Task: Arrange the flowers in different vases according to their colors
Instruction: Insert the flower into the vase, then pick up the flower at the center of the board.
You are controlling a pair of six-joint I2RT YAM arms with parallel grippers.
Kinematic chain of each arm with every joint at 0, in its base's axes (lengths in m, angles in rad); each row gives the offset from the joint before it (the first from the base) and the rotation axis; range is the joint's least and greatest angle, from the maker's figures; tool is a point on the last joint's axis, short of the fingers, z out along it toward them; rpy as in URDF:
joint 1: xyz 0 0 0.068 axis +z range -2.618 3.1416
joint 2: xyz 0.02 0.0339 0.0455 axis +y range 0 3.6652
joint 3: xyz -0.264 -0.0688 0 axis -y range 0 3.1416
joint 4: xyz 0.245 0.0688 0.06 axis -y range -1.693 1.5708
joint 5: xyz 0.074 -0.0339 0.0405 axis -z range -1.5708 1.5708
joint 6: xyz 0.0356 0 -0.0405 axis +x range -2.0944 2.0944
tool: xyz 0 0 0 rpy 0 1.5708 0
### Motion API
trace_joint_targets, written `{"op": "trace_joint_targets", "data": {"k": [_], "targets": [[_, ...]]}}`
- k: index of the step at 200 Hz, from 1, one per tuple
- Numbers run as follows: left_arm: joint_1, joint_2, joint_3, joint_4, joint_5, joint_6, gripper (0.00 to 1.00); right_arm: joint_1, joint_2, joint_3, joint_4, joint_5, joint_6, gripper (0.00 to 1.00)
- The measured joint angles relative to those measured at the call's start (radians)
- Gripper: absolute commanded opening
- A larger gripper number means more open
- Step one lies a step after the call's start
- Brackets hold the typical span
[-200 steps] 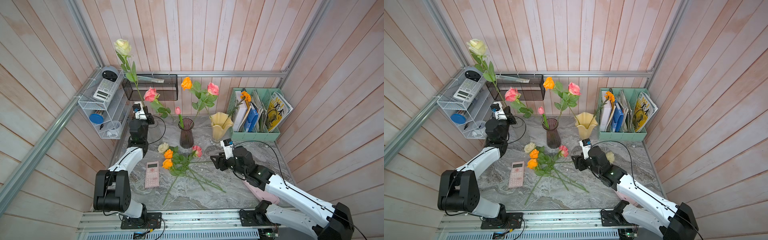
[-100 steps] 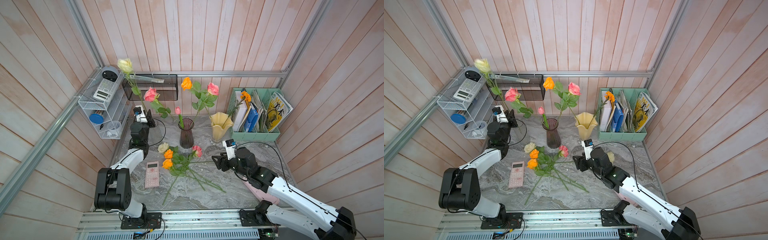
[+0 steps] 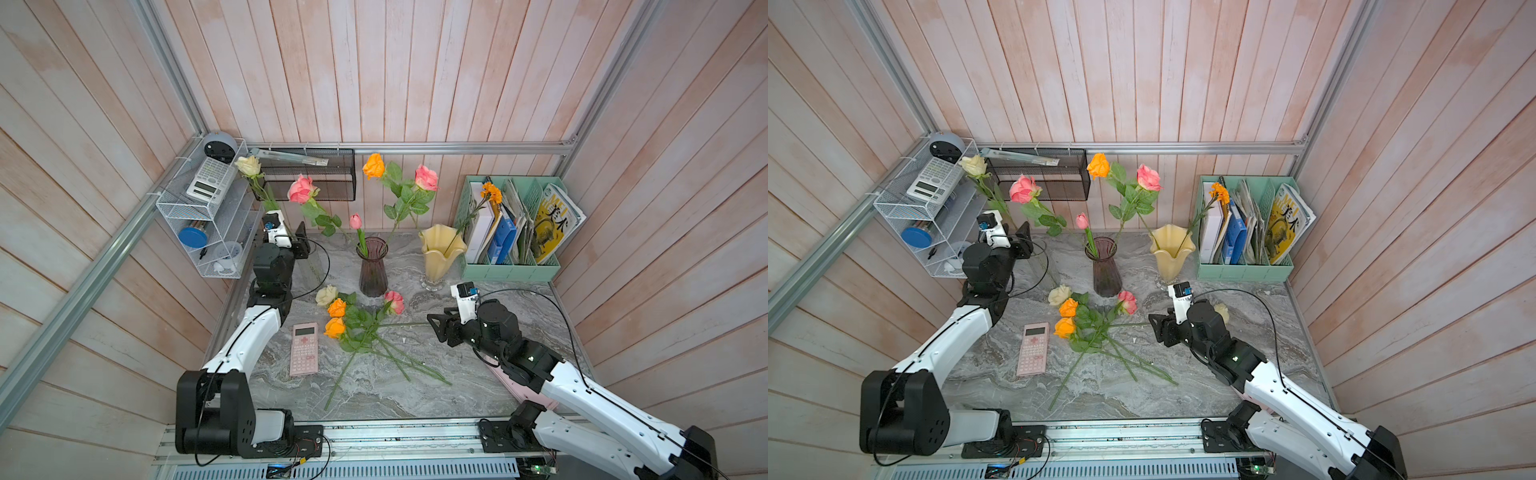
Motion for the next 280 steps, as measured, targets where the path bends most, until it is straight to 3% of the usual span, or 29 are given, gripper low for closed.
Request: {"op": "trace_joint_targets", "data": {"k": [38,77,98,128,162,223,241,280], "targets": [[-0.137,-0.255,-0.01,-0.245,-0.121,0.018,0.67,-0.006,-0.002,-0.001,0.0,-0.001,0.004,0.67],[-0.435,-0.473,-0.055,-0.457,-0.233,0.034,0.67,-0.023,-0.002,-0.021,0.006,-0.011,0.02,0.67],[-0.565,-0.435,-0.04,-0.58,-0.239,0.034,0.67,-0.046,0.008,-0.034,0.003,-0.025,0.031,0.67],[-0.7,-0.231,-0.039,-0.745,-0.227,0.013,0.63,-0.087,0.032,-0.035,0.003,-0.047,0.048,0.67],[-0.739,-0.066,-0.037,-0.912,-0.195,-0.037,0.57,-0.112,0.032,-0.036,0.003,-0.073,0.052,0.67],[-0.762,-0.005,-0.037,-1.056,-0.184,-0.182,0.49,-0.136,0.019,-0.062,0.004,-0.098,0.053,0.67],[-0.764,0.046,-0.037,-1.083,-0.179,-0.229,0.4,-0.142,0.02,-0.071,0.004,-0.106,0.056,0.67],[-0.766,0.133,-0.053,-1.128,-0.159,-0.298,0.38,-0.146,0.02,-0.076,0.011,-0.115,0.059,0.67]]}}
